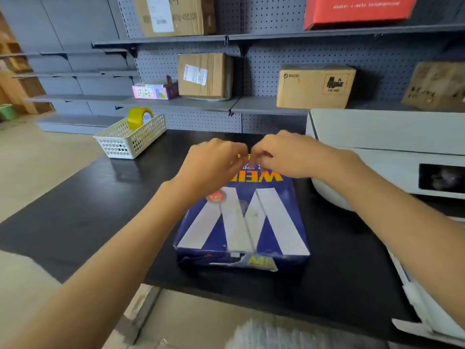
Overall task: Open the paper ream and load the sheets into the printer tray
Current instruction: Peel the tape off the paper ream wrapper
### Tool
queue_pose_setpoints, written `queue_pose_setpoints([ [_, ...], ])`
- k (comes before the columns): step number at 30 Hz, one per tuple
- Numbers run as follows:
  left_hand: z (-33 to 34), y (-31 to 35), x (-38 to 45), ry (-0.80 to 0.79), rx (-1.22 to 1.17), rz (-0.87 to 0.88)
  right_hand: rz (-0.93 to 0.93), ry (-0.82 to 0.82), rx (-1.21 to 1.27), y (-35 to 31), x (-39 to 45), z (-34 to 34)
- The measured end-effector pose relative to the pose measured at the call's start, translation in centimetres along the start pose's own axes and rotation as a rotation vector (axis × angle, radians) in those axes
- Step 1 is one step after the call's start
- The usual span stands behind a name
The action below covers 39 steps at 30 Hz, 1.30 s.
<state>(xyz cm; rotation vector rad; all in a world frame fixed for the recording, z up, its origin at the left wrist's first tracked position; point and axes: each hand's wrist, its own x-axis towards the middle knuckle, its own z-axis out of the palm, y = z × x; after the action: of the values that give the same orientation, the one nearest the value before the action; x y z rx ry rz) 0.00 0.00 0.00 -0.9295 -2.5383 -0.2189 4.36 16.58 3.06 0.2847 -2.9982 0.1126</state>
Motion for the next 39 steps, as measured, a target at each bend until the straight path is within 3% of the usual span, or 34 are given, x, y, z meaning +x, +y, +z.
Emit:
queue_pose_setpoints([
  [5, 3.9, -1.0, -2.9, -0.135, -0.050, -0.021, 0.063, -0.155, 0.053, -1.3, -1.1, 5.0],
  [9, 7.1, -2.1, -4.0, -0.237, -0.071, -0.028, 0.076, -0.094, 0.209, -1.5, -1.5, 7.9],
  [14, 8.7, -2.6, -5.1, -0.196, -0.118, -0.060, 0.106, 0.061, 0.312, -1.9, -1.2, 10.0],
  [20, 8.9, -2.3, -5.5, -0.206, -0.176, -0.117, 0.103, 0.116, 0.297, -2.1, -0.9, 11.0],
  [32, 9.4, -2.8, -5.2, -0.181, -0.225, -0.122, 0.151, 0.103, 0.272, -2.7, -0.4, 10.8],
  [39, 8.9, -2.3, -5.4, -0.162, -0.212, -0.128, 0.224, -0.027, 0.243, -3.0, 0.2, 10.2],
])
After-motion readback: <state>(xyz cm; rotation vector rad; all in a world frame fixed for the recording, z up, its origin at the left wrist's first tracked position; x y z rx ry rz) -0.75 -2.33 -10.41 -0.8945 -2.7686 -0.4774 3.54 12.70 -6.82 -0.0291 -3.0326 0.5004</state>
